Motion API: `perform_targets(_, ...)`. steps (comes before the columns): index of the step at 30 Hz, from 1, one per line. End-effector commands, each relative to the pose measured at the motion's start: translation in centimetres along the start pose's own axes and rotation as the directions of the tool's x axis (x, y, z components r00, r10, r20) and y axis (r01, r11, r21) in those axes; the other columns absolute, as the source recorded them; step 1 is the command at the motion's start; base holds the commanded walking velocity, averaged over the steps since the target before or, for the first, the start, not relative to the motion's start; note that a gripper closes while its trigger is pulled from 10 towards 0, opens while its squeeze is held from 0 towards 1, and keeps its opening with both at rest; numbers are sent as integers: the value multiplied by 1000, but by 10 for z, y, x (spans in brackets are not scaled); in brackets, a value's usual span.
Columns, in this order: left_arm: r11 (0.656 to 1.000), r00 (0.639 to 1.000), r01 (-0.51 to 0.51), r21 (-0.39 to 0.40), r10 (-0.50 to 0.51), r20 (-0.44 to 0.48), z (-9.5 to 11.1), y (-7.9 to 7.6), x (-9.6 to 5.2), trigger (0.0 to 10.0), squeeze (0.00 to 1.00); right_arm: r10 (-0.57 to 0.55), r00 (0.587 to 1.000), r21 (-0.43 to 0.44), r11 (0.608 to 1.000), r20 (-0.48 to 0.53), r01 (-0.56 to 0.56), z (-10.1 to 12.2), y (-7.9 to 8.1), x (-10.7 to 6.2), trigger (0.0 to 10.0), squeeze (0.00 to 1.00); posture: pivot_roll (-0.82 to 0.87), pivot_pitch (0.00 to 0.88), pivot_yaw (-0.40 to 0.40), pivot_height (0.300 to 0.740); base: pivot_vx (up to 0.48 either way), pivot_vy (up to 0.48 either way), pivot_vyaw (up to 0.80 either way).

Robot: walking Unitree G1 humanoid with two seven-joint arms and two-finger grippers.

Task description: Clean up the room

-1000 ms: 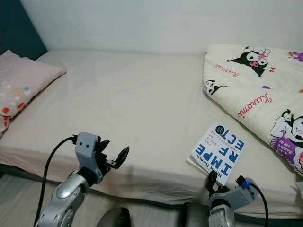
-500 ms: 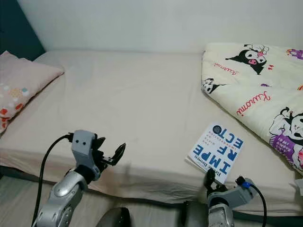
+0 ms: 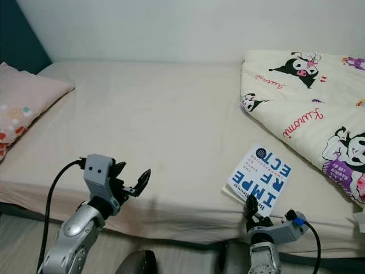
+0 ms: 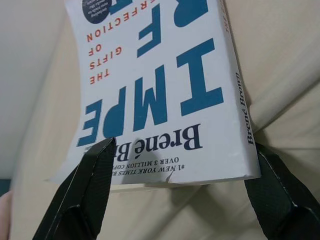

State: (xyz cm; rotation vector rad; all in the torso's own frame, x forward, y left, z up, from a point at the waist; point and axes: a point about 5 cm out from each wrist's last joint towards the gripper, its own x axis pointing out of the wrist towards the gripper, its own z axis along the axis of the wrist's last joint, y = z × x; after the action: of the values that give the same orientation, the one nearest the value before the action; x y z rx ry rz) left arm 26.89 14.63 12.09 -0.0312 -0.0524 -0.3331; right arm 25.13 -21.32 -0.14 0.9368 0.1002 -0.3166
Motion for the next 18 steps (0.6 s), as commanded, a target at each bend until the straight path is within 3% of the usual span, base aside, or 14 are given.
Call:
perform_targets(1, 1000, 1000, 6, 25, -6, 4, 2, 4, -4, 10000, 0, 142, 990, 13, 990, -10, -141, -5, 26, 7, 10000, 0, 53, 138, 53, 596, 0, 0, 0)
perform_targets(13, 999, 1000, 29, 32, -29, 10, 4, -1, -7, 10000, 0, 231, 973, 33, 973, -27, -230, -7, 33, 5, 10000, 0, 54, 139, 56, 596, 0, 0, 0)
perform_targets(14, 999, 999, 38, 35, -38, 10, 5, -2, -8, 10000, 0, 251, 967, 33, 968, -36, -250, -8, 33, 3, 6980, 0, 53, 138, 58, 596, 0, 0, 0)
perform_targets(15, 999, 999, 38, 35, -38, 10, 5, -2, -8, 10000, 0, 251, 967, 33, 968, -36, -250, -8, 33, 3, 6980, 0, 53, 138, 58, 596, 0, 0, 0)
perform_targets(16, 998, 999, 43, 38, -43, 8, 4, -3, -8, 10000, 0, 254, 966, 30, 967, -40, -253, -9, 33, 3, 5804, 0, 53, 138, 58, 596, 0, 0, 0)
perform_targets(18, 998, 999, 46, 38, -46, 6, 4, -3, -8, 10000, 0, 249, 967, 20, 969, -50, -248, -10, 32, 2, 6118, 0, 52, 138, 59, 596, 0, 0, 0)
